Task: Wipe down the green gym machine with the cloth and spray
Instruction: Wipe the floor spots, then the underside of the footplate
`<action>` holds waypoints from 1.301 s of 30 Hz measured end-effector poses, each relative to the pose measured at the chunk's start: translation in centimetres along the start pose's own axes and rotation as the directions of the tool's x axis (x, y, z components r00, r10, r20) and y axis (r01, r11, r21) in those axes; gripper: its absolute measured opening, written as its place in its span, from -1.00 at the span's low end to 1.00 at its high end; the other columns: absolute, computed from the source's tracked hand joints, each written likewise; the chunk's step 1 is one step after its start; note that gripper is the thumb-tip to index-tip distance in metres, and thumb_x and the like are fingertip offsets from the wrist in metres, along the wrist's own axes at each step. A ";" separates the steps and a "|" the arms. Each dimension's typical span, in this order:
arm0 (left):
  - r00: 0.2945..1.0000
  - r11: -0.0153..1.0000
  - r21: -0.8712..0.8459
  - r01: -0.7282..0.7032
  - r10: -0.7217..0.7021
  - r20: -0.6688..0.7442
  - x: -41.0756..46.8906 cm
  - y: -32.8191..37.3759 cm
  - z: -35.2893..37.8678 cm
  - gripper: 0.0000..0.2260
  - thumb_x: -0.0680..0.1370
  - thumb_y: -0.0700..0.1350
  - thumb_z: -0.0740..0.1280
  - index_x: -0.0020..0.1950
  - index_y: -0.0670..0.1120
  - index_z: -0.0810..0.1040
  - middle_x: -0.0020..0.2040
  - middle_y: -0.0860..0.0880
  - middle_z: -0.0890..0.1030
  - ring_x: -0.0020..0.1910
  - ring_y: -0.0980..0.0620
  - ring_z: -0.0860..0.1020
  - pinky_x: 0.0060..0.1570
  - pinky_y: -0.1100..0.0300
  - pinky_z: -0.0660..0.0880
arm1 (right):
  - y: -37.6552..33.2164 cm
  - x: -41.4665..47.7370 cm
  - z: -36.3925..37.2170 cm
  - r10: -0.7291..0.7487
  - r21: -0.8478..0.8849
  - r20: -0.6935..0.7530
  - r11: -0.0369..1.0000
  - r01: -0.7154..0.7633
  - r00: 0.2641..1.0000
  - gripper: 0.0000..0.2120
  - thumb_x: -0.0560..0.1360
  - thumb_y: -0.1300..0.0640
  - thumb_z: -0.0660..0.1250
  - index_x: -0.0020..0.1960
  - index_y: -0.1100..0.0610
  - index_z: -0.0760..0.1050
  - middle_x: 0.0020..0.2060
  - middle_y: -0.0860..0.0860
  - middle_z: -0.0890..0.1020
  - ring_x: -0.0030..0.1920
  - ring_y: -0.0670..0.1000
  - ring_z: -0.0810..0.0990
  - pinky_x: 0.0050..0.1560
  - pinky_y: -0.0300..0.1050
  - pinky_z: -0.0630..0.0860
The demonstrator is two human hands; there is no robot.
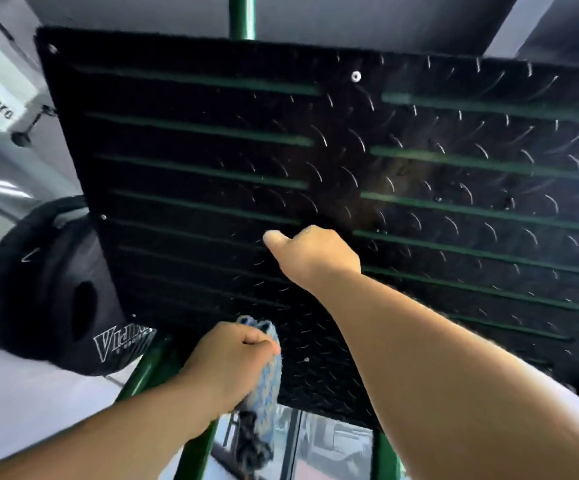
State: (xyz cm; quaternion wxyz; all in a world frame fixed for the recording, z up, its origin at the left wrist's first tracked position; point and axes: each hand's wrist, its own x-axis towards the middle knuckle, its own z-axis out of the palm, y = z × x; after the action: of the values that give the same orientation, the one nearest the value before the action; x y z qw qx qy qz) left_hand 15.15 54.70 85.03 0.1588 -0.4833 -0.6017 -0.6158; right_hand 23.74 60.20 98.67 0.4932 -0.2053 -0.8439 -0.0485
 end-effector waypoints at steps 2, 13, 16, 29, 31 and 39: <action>0.999 1.000 0.015 0.027 -0.026 -0.035 0.1 -1.1 -2.5 -0.79 0.47 0.02 0.32 -0.27 -0.06 0.62 -0.23 0.01 0.41 -0.24 0.06 0.34 -0.29 0.23 0.21 | -3.4 0.5 0.0 -0.033 0.060 0.008 0.998 0.032 0.999 -0.47 0.49 -0.30 0.08 -0.34 0.12 0.45 -0.36 -0.01 0.58 -0.33 0.05 0.56 -0.31 -0.13 0.40; 0.999 0.989 0.148 -0.009 0.016 -0.045 -1.8 -2.1 -10.4 -0.89 0.56 -0.12 0.25 -0.17 -0.03 0.39 -0.52 0.00 0.15 -0.56 0.08 0.11 -0.59 0.44 0.18 | -14.5 2.8 -2.2 -0.055 0.384 -0.174 0.916 0.119 0.983 -0.46 0.44 -0.34 0.09 -0.41 0.11 0.34 -0.41 0.00 0.51 -0.43 0.07 0.43 -0.32 -0.11 0.40; 0.998 0.990 0.140 -0.005 0.013 -0.056 -1.4 -2.4 -12.6 -0.87 0.56 -0.10 0.25 -0.18 -0.06 0.48 -0.54 0.03 0.15 -0.56 0.08 0.10 -0.59 0.42 0.17 | -16.8 3.5 -0.8 -0.080 0.332 -0.125 0.936 0.118 0.989 -0.48 0.42 -0.34 0.10 -0.40 0.10 0.37 -0.40 0.01 0.54 -0.42 0.08 0.47 -0.33 -0.12 0.41; 1.000 0.990 0.142 0.008 -0.005 -0.019 -0.8 -10.1 -14.1 -0.90 0.52 -0.12 0.23 -0.20 0.01 0.42 -0.55 0.03 0.19 -0.49 0.10 0.15 -0.47 0.35 0.16 | -15.1 4.3 11.1 -0.015 0.157 0.142 0.988 -0.008 0.990 -0.49 0.50 -0.28 0.08 -0.40 0.09 0.35 -0.45 -0.01 0.48 -0.45 0.07 0.43 -0.32 -0.13 0.39; 0.999 0.994 0.103 0.037 -0.035 -0.017 -0.7 -11.4 -14.0 -0.84 0.51 -0.12 0.23 -0.25 -0.02 0.53 -0.52 0.01 0.28 -0.47 0.11 0.21 -0.43 0.29 0.17 | -14.5 4.0 12.6 0.023 0.166 0.259 0.984 -0.068 0.966 -0.44 0.48 -0.36 0.06 -0.34 0.10 0.43 -0.37 0.03 0.55 -0.35 0.09 0.51 -0.20 -0.09 0.48; 0.970 0.987 -0.046 0.153 -0.159 -0.184 1.8 -13.2 -12.4 -0.77 0.53 -0.13 0.26 -0.31 -0.03 0.58 -0.44 -0.07 0.48 -0.40 -0.10 0.41 -0.38 0.28 0.37 | -13.4 3.8 15.9 -0.108 0.205 0.416 0.979 0.023 0.903 -0.53 0.42 -0.20 0.29 0.07 0.19 0.42 -0.17 0.08 0.51 -0.25 0.06 0.49 -0.33 -0.15 0.37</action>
State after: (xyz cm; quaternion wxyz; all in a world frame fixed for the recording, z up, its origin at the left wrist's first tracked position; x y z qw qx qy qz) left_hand -1.00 47.29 81.04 0.1581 -0.3766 -0.6105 -0.6785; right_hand 3.96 53.67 95.42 0.3133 -0.1330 -0.9381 0.0636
